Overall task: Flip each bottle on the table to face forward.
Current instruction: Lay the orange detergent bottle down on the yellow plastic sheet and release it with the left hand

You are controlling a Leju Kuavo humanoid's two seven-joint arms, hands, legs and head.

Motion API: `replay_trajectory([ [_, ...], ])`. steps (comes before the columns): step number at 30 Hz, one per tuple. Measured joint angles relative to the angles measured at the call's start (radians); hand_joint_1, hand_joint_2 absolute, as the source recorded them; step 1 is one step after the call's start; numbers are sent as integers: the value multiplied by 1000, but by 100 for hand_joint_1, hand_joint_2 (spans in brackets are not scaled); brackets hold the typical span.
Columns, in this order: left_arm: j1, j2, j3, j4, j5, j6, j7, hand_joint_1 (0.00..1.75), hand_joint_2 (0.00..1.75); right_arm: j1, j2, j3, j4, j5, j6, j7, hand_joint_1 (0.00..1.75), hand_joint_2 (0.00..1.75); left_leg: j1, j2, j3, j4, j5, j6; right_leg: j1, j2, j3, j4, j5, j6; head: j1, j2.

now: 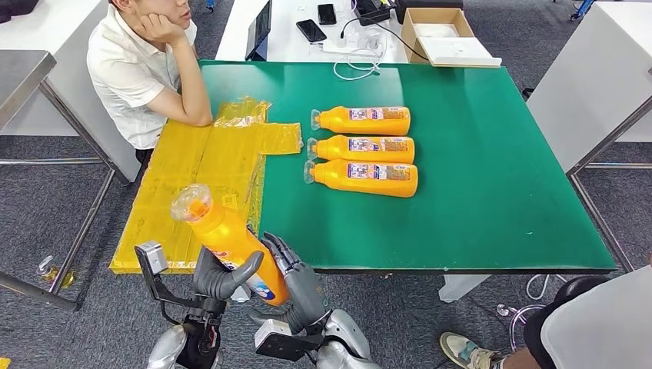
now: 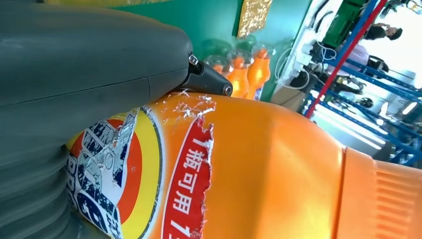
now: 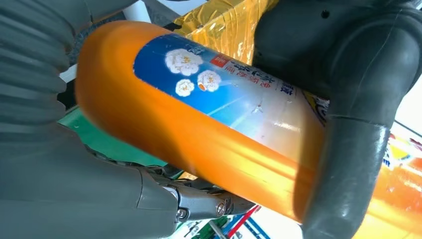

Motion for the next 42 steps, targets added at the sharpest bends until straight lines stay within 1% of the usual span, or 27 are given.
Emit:
replay_trajectory([
  [2,-8,3,2,2,-24,10,1,175,175,1,0,1,2,-7,-10,-2,0,175,0,0,0,0,0,0,0,0,0,0,0,0,0,0],
  [6,-17,9,6,7,-26,2,4,175,175,0,0,3,5,-11,-27,-4,0,175,0,0,0,0,0,0,0,0,0,0,0,0,0,0],
  [10,-19,13,27,5,34,-63,16,175,175,-2,0,12,8,-15,-42,-10,0,175,0,1,0,0,0,0,0,0,0,0,0,0,0,0],
  [12,-22,14,52,-2,35,-66,9,175,175,-3,0,18,8,-18,-49,-13,0,175,0,1,0,0,0,0,0,0,0,0,0,0,0,0],
  [15,-39,18,88,-12,-89,29,-22,175,175,-4,0,26,11,-24,-61,-17,0,175,0,0,0,0,0,0,0,0,0,0,0,0,0,0],
  [18,-54,25,106,-14,-212,112,-56,175,175,-4,-1,28,14,-29,-65,-19,0,175,1,0,0,0,1,-1,0,0,0,1,0,0,0,0],
  [21,-67,31,108,-16,-400,220,-120,175,175,-3,-2,31,14,-30,-65,-19,0,175,0,0,0,0,1,-1,0,0,0,1,0,0,1,0],
  [23,-79,37,109,-18,-509,267,-139,175,175,-3,-3,34,14,-29,-64,-19,0,175,0,0,0,0,1,-1,0,0,0,1,0,0,1,0],
  [27,-101,49,108,-17,-615,299,-137,175,175,-3,-3,36,15,-25,-62,-19,0,175,0,0,0,0,1,-1,0,0,0,0,0,0,1,0],
  [32,-141,67,95,13,-801,377,-126,175,175,-4,-3,37,15,-24,-61,-19,0,175,0,0,0,0,1,-1,0,0,0,1,0,0,0,0],
  [36,-159,73,89,35,-836,391,-122,175,175,-4,-3,37,15,-24,-60,-19,0,175,0,0,0,0,1,-1,0,0,0,1,0,0,1,0],
  [39,-180,81,73,66,-952,413,-89,175,175,-4,-3,37,16,-21,-56,-19,0,175,0,-1,0,0,1,-1,0,-1,0,1,0,0,0,0],
  [42,-231,88,37,145,-1113,419,-38,175,175,-5,-2,41,17,-17,-44,-19,0,175,0,-1,0,0,1,0,0,-1,0,1,0,0,1,0],
])
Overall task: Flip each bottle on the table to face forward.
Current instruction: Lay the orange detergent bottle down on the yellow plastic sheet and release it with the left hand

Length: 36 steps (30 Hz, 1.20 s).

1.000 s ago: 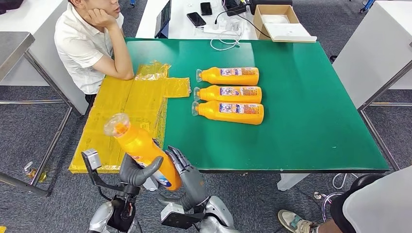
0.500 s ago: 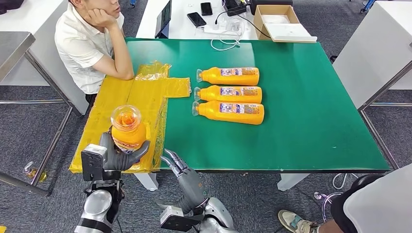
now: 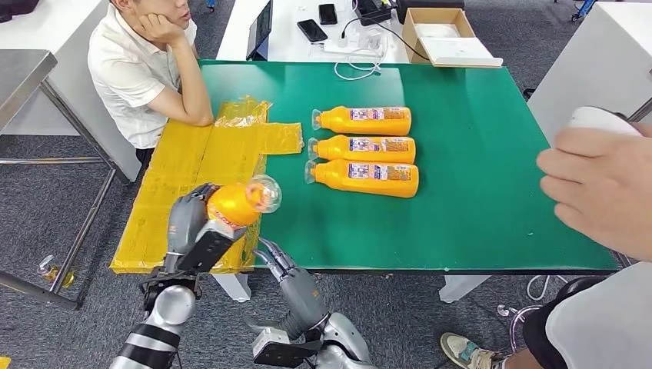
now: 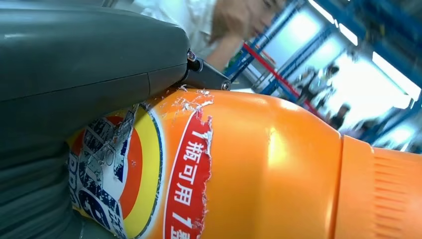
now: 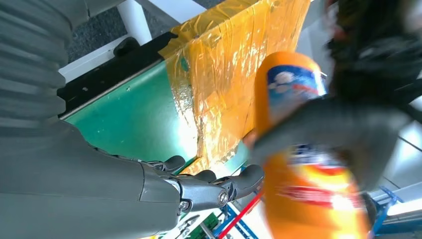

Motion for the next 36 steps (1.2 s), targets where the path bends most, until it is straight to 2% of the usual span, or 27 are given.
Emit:
replay_trajectory([
  [3,-77,0,-24,125,-94,2,35,175,175,-5,0,16,0,2,18,0,0,175,0,0,0,0,1,0,0,0,0,0,0,0,0,0],
  [7,-182,-1,-30,309,-135,14,49,175,175,-10,-1,40,0,2,48,0,0,175,0,1,0,0,2,-1,0,0,0,1,1,0,0,0],
  [10,-226,-1,-30,396,-139,15,55,175,175,-12,-2,48,-2,1,56,0,0,175,0,1,0,0,2,-1,0,0,0,1,1,0,0,0],
  [17,-325,-1,-9,592,-228,43,156,175,175,28,-28,52,-117,-69,60,0,0,175,0,0,0,0,2,-1,0,0,0,1,1,0,0,0],
  [21,-364,-5,-1,664,-244,28,174,175,175,63,-50,45,-193,-88,63,0,0,175,0,1,0,0,2,-1,0,0,0,1,1,0,0,0],
  [26,-438,-19,39,759,-192,-49,177,175,175,83,-61,28,-251,-114,68,0,0,175,0,0,3,0,2,-1,0,0,3,1,1,0,0,0],
  [33,-479,-27,63,825,-188,-63,178,175,175,92,-62,10,-275,-121,68,0,0,175,0,0,7,0,3,-3,0,0,6,2,1,0,0,0],
  [36,-491,-28,64,839,-189,-75,189,161,175,94,-62,6,-279,-122,68,0,0,175,0,0,7,0,3,-3,0,0,6,2,1,0,0,0],
])
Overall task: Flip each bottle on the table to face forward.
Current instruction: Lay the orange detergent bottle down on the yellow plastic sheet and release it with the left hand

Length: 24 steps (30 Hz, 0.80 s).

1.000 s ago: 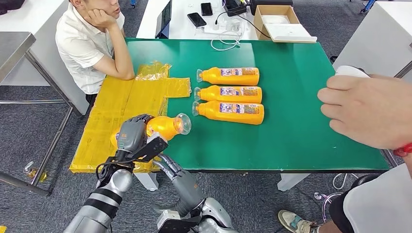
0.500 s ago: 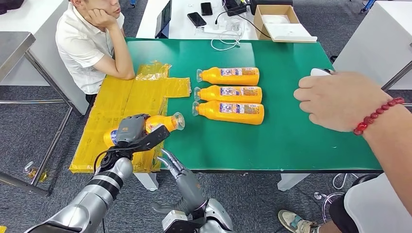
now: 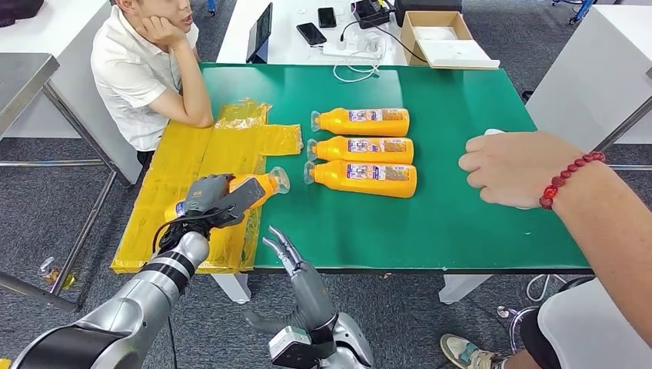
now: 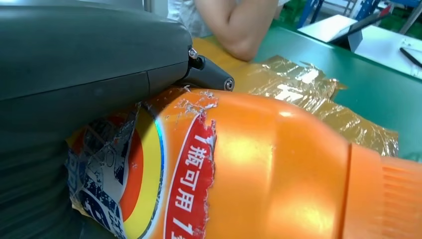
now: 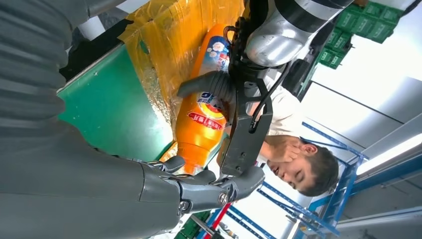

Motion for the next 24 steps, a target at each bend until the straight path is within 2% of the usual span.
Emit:
replay_trajectory([
  [2,-14,-1,0,14,-9,-26,26,125,175,1,0,-2,-1,0,1,0,0,175,0,0,0,0,0,0,0,0,0,0,0,0,0,0],
  [4,-31,-3,-1,31,-34,-55,66,68,175,0,0,-2,0,5,0,0,0,175,0,0,0,0,0,0,0,0,1,0,0,0,0,0],
  [5,-39,-5,-3,41,-47,-68,85,48,175,0,0,-2,2,8,-1,0,0,175,0,0,1,0,0,0,0,0,1,0,0,0,0,0],
  [6,-45,-7,-4,50,-59,-79,101,31,175,-1,1,-3,4,11,-3,0,0,175,0,1,1,0,0,0,0,0,1,0,0,0,0,0],
  [9,-56,-13,-10,73,-84,-114,125,2,175,-2,2,-6,12,14,-10,0,0,175,0,1,1,0,0,0,0,0,1,0,0,0,0,0],
  [13,-52,-21,-17,95,-105,-159,131,0,175,-2,5,-11,20,19,-17,0,0,175,0,1,0,0,0,0,0,0,0,0,0,0,0,0],
  [24,-58,-31,-41,113,-131,-212,147,0,175,-7,8,-12,42,22,-12,0,0,175,0,0,1,0,0,0,0,0,2,0,0,0,0,0],
])
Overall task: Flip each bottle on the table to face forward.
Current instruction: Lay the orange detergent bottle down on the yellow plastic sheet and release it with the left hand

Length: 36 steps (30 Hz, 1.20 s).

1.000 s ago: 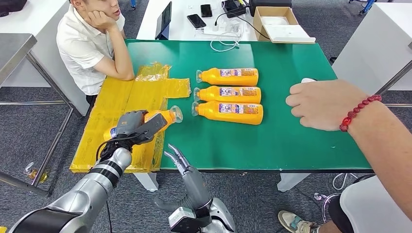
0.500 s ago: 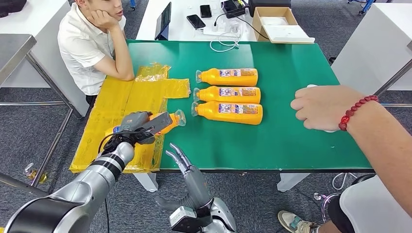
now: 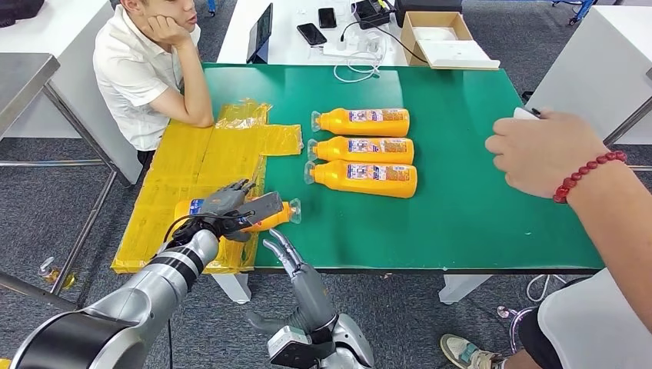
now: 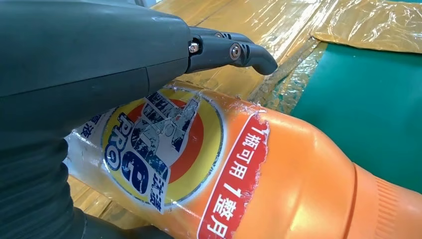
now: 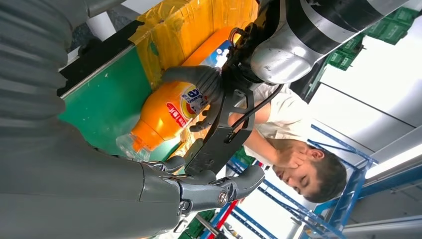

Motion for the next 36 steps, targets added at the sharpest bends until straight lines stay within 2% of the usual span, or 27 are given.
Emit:
replay_trajectory([
  [11,0,-1,-12,0,0,4,-3,0,175,-2,2,0,9,-1,-1,0,0,175,0,0,1,0,0,0,0,0,1,0,0,0,0,0],
  [15,8,-9,-10,0,17,38,-51,0,175,-2,2,0,11,-2,-10,0,0,175,0,0,1,0,0,0,0,0,1,0,0,0,0,0],
  [18,28,-23,21,-9,144,25,-179,0,175,-2,2,1,11,-2,-14,0,0,175,0,-1,0,0,0,0,0,-1,1,0,0,0,0,0],
  [21,58,-43,107,-34,361,-95,-348,0,175,-3,0,9,11,-6,-14,0,0,175,0,0,0,0,0,0,0,-1,0,0,0,0,0,0],
  [23,76,-54,157,-49,444,-149,-404,0,175,-4,-1,17,11,-9,-17,0,0,175,0,0,0,0,0,0,0,-1,-1,0,0,0,0,0],
  [31,140,-76,237,-134,661,-167,-469,0,175,-11,-7,45,11,-21,-53,0,0,175,0,1,-2,0,0,0,0,0,-3,0,0,0,0,0],
  [36,174,-84,262,-190,808,-223,-486,0,175,-14,-9,55,11,-19,-59,0,0,175,0,0,-4,0,0,0,0,0,-5,0,0,0,0,0],
])
